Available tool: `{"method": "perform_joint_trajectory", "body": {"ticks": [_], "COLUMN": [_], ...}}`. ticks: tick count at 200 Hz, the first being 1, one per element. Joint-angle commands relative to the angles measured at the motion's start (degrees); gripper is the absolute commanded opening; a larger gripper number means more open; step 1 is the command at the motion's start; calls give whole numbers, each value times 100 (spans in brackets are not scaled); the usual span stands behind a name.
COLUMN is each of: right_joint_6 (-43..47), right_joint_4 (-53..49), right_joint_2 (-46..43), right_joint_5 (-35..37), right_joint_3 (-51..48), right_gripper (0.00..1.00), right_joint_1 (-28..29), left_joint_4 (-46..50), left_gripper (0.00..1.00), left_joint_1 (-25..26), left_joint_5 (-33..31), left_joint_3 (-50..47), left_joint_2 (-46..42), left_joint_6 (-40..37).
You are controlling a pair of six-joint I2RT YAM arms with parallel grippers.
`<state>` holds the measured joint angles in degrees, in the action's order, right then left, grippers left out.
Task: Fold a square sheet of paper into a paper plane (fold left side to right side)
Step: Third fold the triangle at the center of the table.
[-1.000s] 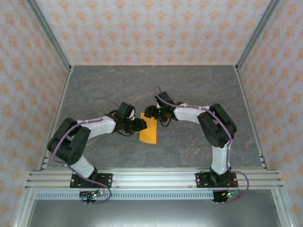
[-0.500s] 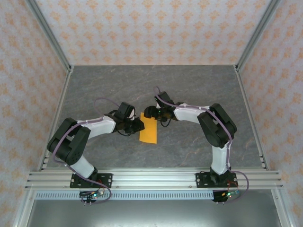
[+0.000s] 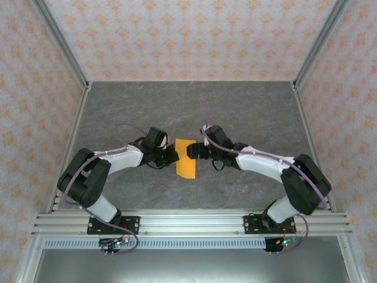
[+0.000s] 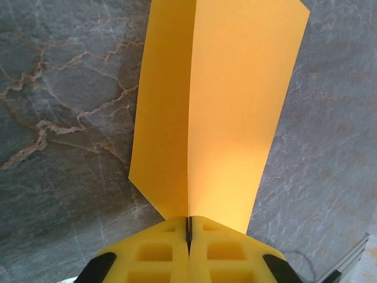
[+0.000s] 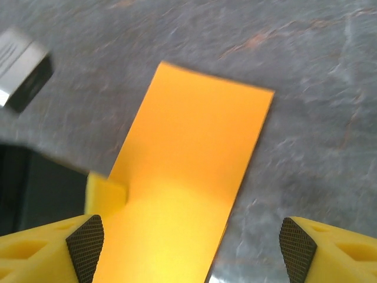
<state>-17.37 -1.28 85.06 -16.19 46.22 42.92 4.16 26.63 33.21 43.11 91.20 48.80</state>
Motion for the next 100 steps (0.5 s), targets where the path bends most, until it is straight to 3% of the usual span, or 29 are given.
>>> {"method": "perform_joint_trajectory", "body": {"ticks": [1, 45, 100], "right_joint_6": [432, 836, 1232], "right_joint_4": [367, 710, 533], "right_joint_2": [-291, -76, 860], "right_joint_5": [484, 1253, 1610], "right_joint_3": [-494, -676, 90], "right_gripper": [82, 85, 83], "right_joint_1": [581, 1722, 1975], "left_joint_4": [-126, 34, 284], "left_gripper": [2, 0, 0], "left_joint_1": [20, 22, 23], "left_joint_5": [130, 148, 151], "left_joint_3": [-46, 19, 161], "left_joint_2": [-170, -164, -183], "left_joint_6": [242, 234, 106]}}
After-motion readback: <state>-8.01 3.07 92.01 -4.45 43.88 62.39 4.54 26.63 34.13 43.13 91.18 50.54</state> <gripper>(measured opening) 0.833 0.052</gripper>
